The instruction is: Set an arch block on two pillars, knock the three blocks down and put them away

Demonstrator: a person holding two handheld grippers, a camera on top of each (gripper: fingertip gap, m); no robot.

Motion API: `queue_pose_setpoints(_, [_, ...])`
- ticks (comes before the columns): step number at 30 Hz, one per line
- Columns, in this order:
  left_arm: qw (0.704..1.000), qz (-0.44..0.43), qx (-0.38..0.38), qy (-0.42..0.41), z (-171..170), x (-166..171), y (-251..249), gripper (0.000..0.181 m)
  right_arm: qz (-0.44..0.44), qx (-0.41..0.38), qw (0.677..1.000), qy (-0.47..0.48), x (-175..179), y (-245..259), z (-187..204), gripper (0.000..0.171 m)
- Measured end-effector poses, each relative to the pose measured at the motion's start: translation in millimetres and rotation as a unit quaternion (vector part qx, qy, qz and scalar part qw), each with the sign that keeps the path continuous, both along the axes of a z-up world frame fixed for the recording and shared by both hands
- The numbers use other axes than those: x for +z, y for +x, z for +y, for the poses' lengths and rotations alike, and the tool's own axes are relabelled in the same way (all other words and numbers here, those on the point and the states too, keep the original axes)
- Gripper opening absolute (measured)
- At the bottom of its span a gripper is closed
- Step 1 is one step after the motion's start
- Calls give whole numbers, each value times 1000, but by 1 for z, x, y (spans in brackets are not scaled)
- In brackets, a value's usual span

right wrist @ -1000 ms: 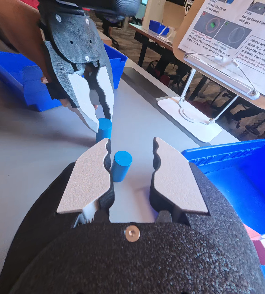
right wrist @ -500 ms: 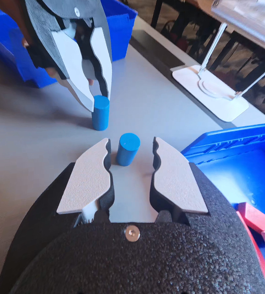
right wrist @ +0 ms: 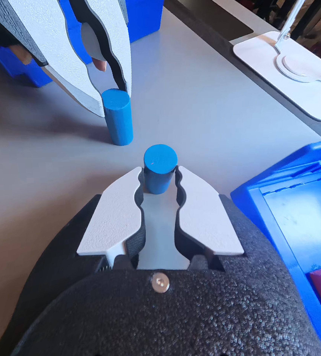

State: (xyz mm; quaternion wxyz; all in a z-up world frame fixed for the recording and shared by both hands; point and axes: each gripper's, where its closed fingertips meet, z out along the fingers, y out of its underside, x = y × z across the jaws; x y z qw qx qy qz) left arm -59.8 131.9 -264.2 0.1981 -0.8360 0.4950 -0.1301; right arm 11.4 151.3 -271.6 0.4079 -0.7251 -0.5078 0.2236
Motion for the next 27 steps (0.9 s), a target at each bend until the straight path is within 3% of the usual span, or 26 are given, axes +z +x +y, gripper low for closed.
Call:
queue_pose_setpoints(17, [1000, 26, -8, -15, -7, 0, -7, 31, 5, 15, 1000, -10, 0, -3, -8, 30])
queue_pose_setpoints(21, [1000, 23, -8, -15, -7, 0, -8, 38, 16, 20, 1000, -18, 2, -4, -10, 44])
queue_pose_setpoints(24, [1000, -12, -5, 16, -4, 19, -6, 44, 41, 19, 999, -5, 15, -3, -10, 54])
queue_pose_setpoints(27, [991, -99, 11, 91, -1, 70, -10, 45, 71, 6, 997, 19, 33, 1, -6, 61])
